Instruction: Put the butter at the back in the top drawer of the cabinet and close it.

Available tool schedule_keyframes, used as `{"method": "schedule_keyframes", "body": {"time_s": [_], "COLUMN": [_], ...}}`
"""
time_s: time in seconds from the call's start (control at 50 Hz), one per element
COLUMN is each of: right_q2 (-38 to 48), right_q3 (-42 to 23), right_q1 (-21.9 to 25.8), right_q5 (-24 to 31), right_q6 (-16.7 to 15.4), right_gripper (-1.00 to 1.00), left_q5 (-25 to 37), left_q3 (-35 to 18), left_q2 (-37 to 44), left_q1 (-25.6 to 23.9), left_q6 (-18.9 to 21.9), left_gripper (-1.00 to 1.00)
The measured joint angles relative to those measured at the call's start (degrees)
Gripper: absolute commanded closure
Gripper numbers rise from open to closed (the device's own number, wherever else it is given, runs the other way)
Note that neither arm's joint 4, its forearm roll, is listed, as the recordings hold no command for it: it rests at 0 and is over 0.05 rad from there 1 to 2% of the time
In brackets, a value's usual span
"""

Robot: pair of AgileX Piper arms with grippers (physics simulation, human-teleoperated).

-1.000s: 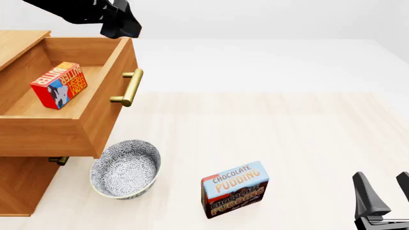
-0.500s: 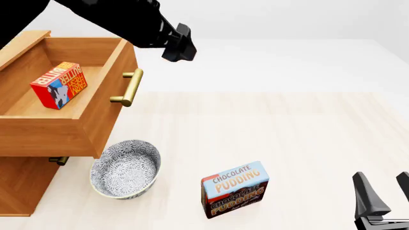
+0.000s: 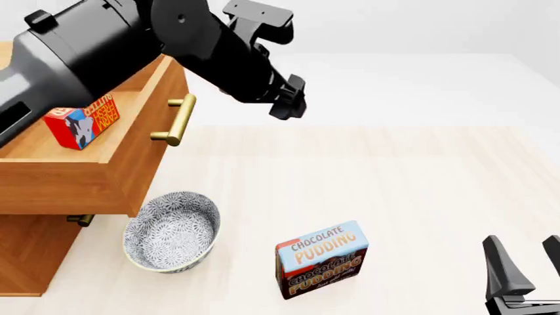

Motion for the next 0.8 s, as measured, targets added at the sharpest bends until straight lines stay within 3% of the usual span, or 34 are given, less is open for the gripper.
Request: {"method": "schedule_keyframes", "body": {"time_s": [0.8], "right_q2": [0.00], "right_q3": [0.00], "right_q1": [0.00], "right_q5": [0.00], "right_q6": [0.00], "right_gripper": [-1.00], "left_q5": [-5.22], "left_q3": [8.52], "left_q2": [1.02], "left_q1": [2.67], "left_q6": [-0.76], "left_gripper": [-1.00]}}
